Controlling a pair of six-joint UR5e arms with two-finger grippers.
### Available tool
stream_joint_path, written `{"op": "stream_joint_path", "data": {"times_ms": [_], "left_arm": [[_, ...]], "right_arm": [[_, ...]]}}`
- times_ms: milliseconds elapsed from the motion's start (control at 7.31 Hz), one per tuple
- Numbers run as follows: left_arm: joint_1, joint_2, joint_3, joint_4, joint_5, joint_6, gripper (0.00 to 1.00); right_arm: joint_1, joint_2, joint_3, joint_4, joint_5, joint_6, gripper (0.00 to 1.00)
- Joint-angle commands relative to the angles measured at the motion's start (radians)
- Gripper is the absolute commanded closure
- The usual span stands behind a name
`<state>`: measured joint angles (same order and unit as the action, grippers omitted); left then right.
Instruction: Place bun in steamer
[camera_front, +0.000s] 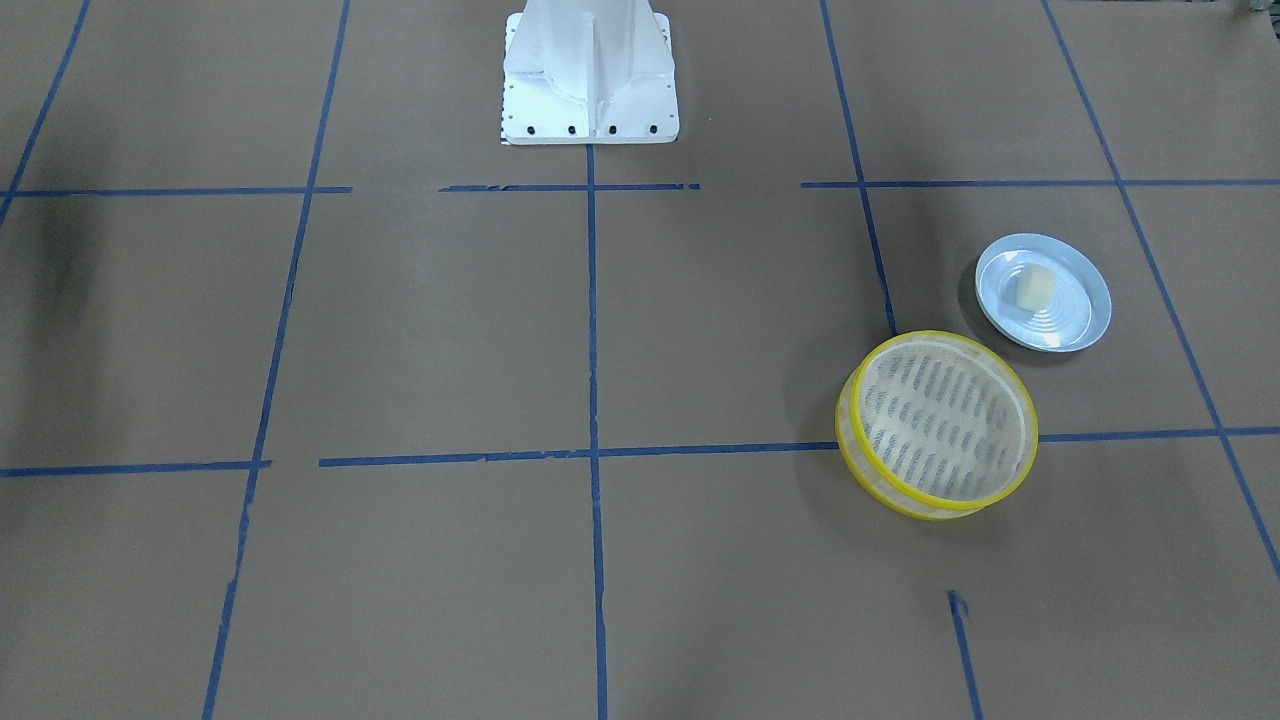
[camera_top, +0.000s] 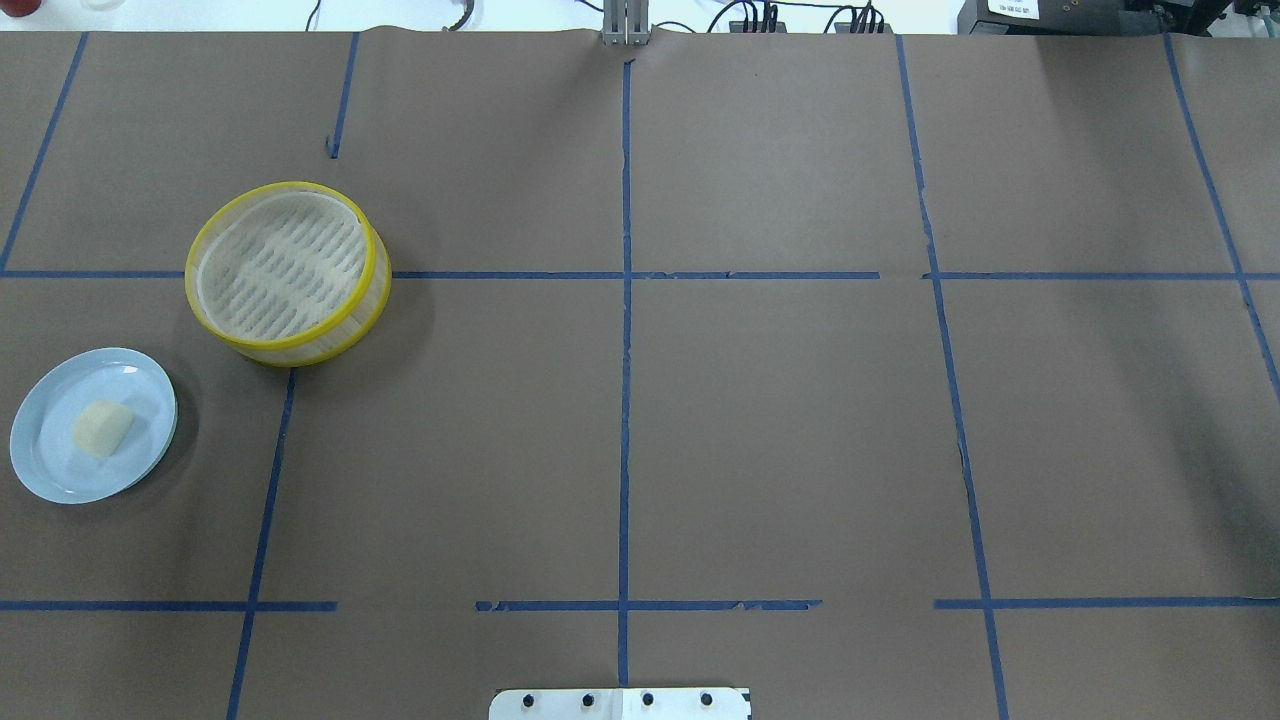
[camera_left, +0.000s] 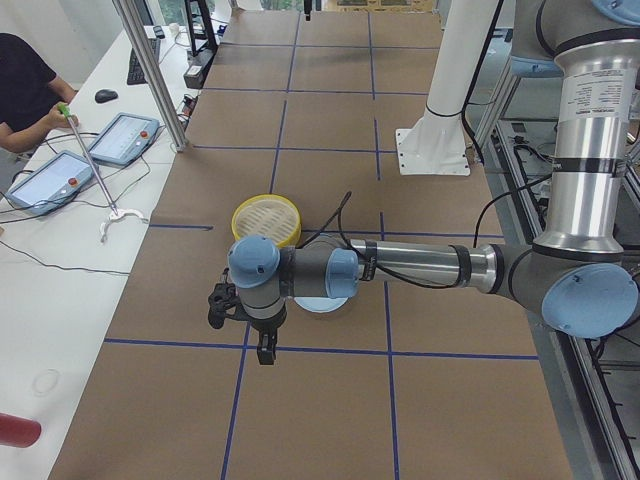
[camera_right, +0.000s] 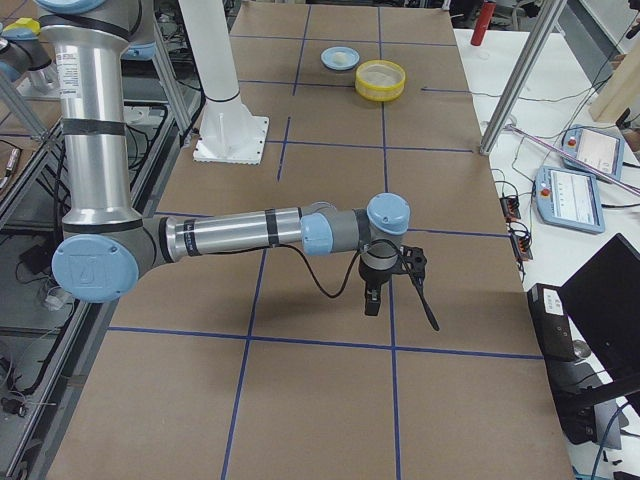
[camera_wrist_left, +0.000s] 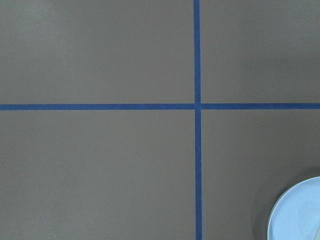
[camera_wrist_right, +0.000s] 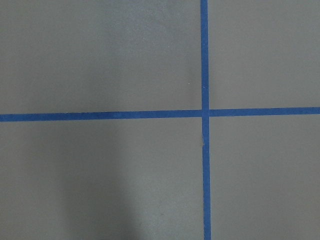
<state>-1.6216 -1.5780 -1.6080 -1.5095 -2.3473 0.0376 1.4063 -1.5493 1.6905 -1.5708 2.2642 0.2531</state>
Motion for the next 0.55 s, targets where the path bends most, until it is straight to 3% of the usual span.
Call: {"op": "stream_joint_path", "data": {"times_ms": [0, 274, 411], "left_arm": [[0.003, 0.025, -0.016, -0.003, -0.009, 0.034, 0.00], [0.009, 0.010, -0.021, 0.000, 0.000, 0.025, 0.00], [0.018, -0.002, -0.083, 0.000, 0.044, 0.025, 0.00]], "right_arm": [[-0.001, 0.000, 0.000, 0.000, 0.000, 0.000, 0.00], [-0.001, 0.000, 0.000, 0.000, 0.000, 0.000, 0.00], [0.000, 0.000, 0.000, 0.000, 0.000, 0.000, 0.00]]}}
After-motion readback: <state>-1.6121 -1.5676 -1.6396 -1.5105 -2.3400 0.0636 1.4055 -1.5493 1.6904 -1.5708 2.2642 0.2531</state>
